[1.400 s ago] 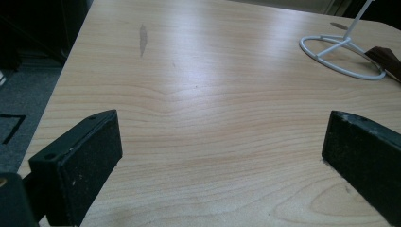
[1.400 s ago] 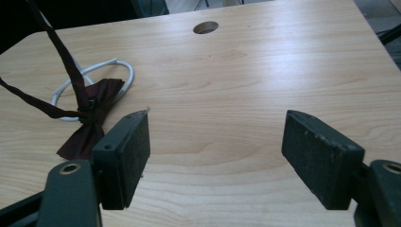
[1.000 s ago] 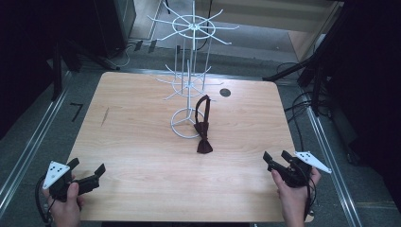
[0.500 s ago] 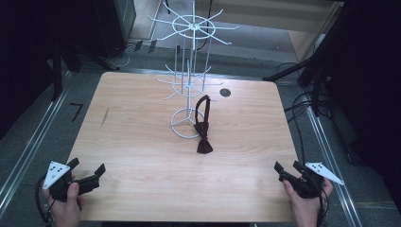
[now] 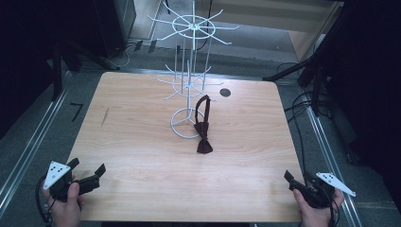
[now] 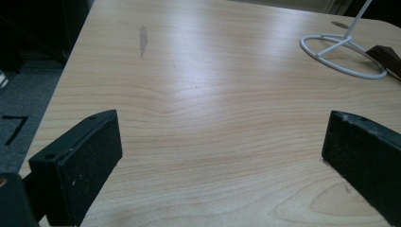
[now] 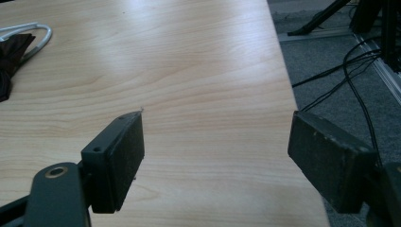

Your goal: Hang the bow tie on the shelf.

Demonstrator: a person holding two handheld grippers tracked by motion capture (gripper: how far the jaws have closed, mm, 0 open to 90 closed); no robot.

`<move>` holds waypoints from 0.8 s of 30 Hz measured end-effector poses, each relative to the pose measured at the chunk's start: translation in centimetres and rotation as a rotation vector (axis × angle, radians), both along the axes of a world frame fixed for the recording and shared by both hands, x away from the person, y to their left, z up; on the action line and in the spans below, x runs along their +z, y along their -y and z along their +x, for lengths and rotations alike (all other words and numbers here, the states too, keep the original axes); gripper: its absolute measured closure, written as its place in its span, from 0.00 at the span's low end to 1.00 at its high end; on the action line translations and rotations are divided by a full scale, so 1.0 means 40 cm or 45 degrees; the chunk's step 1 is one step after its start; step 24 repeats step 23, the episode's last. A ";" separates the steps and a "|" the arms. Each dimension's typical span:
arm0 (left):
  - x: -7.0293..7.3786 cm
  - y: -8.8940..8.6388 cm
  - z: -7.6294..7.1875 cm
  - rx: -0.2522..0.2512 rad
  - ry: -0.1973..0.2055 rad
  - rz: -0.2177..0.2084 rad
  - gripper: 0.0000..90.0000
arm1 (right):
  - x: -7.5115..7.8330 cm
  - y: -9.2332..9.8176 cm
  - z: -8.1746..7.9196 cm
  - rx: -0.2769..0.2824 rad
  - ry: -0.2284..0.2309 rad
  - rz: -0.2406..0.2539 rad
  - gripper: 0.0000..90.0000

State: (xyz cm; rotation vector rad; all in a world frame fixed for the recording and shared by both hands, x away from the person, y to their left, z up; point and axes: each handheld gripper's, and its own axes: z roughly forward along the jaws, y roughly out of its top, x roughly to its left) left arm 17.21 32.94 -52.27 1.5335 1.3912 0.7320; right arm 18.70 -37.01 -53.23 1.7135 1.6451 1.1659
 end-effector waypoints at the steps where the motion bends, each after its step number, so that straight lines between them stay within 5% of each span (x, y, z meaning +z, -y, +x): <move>1: 0.000 0.000 0.000 0.001 0.001 0.000 0.00 | -0.002 0.006 -0.003 -0.007 0.001 0.002 0.22; 12: 0.000 0.002 0.000 0.000 -0.002 0.004 0.00 | -0.023 0.056 -0.037 -0.024 0.003 0.016 0.18; 24: 0.000 0.002 -0.001 -0.001 -0.003 0.005 0.00 | -0.051 0.057 -0.048 0.013 0.000 0.045 0.16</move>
